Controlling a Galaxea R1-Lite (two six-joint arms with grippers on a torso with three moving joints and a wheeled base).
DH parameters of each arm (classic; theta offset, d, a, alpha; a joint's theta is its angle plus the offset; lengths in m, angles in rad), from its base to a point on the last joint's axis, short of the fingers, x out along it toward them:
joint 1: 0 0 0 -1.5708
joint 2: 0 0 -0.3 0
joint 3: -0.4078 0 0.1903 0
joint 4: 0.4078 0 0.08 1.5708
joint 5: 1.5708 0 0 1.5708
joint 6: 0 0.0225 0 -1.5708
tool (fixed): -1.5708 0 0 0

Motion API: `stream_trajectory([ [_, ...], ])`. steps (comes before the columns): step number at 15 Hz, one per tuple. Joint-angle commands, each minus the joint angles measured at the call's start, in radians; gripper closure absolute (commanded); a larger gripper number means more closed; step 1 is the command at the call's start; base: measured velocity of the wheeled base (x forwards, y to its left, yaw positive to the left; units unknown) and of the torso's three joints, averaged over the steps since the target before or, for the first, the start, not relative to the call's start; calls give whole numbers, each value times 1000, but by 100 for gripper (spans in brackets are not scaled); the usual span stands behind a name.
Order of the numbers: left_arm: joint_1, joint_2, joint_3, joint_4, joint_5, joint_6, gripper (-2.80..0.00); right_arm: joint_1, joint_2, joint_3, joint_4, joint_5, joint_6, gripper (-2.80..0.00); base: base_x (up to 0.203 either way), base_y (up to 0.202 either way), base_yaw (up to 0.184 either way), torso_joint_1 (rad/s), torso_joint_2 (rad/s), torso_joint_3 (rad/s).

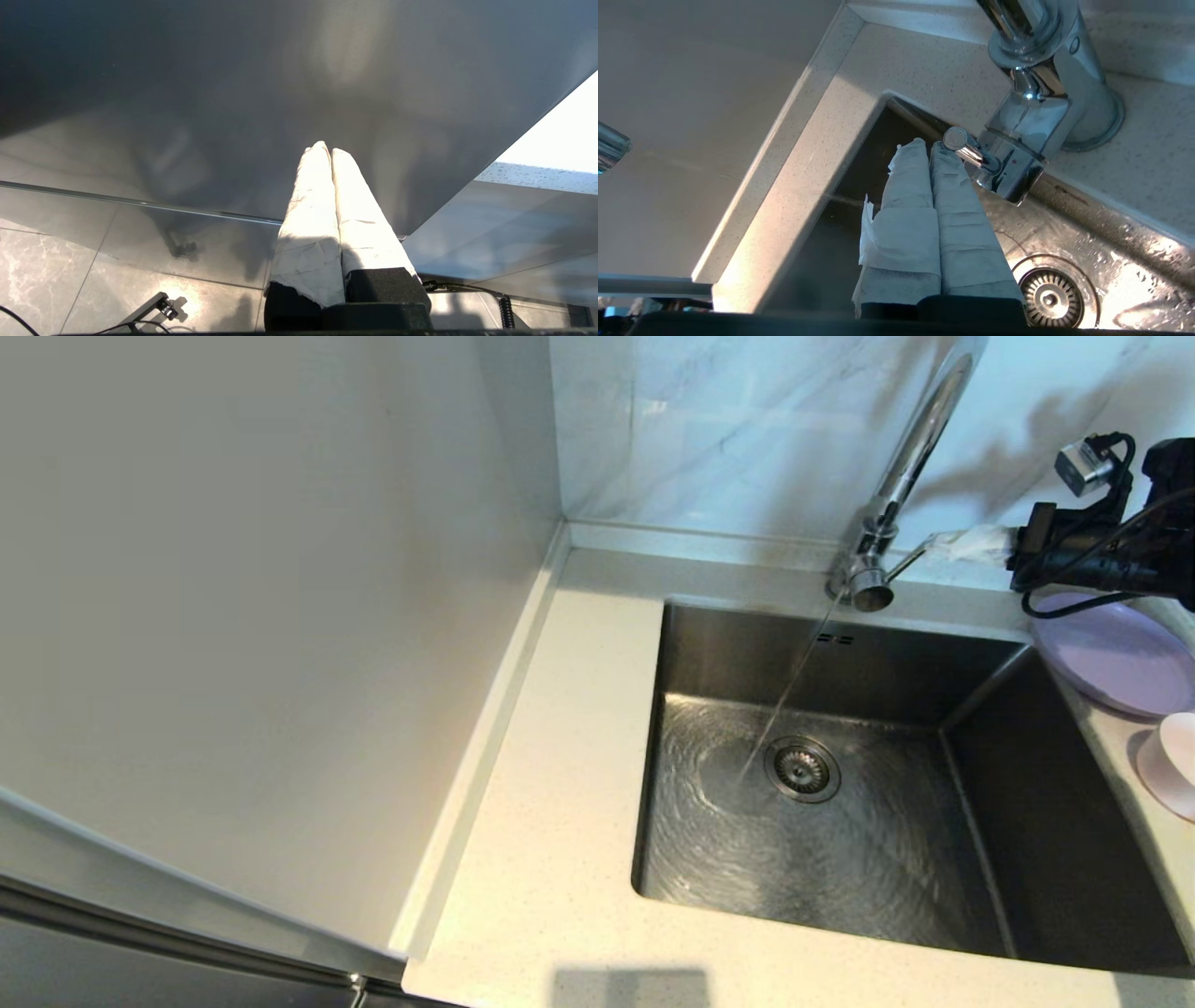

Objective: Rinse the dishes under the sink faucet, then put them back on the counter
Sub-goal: Turn off the faucet

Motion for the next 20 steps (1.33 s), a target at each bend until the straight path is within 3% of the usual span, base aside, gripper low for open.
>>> stream_trajectory([
  [1, 0, 0, 0, 0, 0, 0, 0, -1, 4, 0, -25, 6, 3, 0, 0, 0, 0, 0, 0, 0],
  [8, 0, 0, 0, 0, 0, 0, 0, -1, 2, -2, -62, -13, -2, 0, 0, 0, 0, 0, 0, 0],
  [12, 0, 0, 0, 0, 0, 0, 0, -22, -75, 7, -14, -121, -4, 0, 0, 0, 0, 0, 0, 0],
  [16, 0, 0, 0, 0, 0, 0, 0, -34, -236, 78, 152, -323, -48, 0, 0, 0, 0, 0, 0, 0],
  [20, 0, 0, 0, 0, 0, 0, 0, -102, -459, 231, 383, -631, -343, 0, 0, 0, 0, 0, 0, 0],
])
